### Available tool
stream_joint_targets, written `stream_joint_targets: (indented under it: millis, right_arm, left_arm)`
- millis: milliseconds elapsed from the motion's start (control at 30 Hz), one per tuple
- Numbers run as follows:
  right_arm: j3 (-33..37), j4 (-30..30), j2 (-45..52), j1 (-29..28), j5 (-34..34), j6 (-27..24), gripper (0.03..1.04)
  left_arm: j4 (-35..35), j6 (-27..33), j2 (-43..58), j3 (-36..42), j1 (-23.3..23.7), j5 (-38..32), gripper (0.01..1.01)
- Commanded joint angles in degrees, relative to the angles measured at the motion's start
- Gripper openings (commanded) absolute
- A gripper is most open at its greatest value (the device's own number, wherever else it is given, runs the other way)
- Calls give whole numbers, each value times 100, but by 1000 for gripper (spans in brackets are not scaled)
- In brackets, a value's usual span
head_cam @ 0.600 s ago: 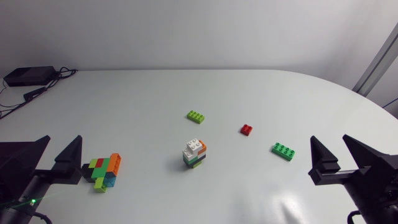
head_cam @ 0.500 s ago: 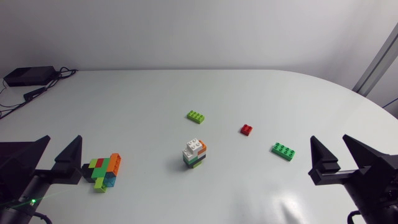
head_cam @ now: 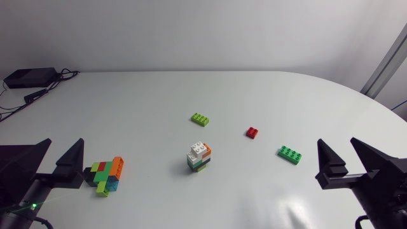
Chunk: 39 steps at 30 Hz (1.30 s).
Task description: Separate the duplo bricks
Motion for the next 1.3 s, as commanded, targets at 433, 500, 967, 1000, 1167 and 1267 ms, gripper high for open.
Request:
stream_joint_targets:
  millis: [433,500,967,1000,1167,1267]
  right_arm:
    - [-193,-108,-58,65,5,-21,1005]
    - [-176,-91,-58,109,5,-21,1005]
    - [501,-495,-49,285,-30,-47,1005]
    - [571,-530,-41,312,-30,-47,1005]
    - [861,-618,91,435,-30,-109,1005]
    - [993,-618,276,470,-30,-144,1005]
  left_arm:
    - [49,-74,-104,-119,-55,42,985]
    - [49,-74,-104,-101,-55,42,985]
    - [-847,-66,643,1489,-99,33,980]
    - [-918,-66,819,1630,-151,33,980]
    - [-1094,-127,1777,2201,-485,33,970]
    - [-1006,-233,2234,2368,-828,33,970]
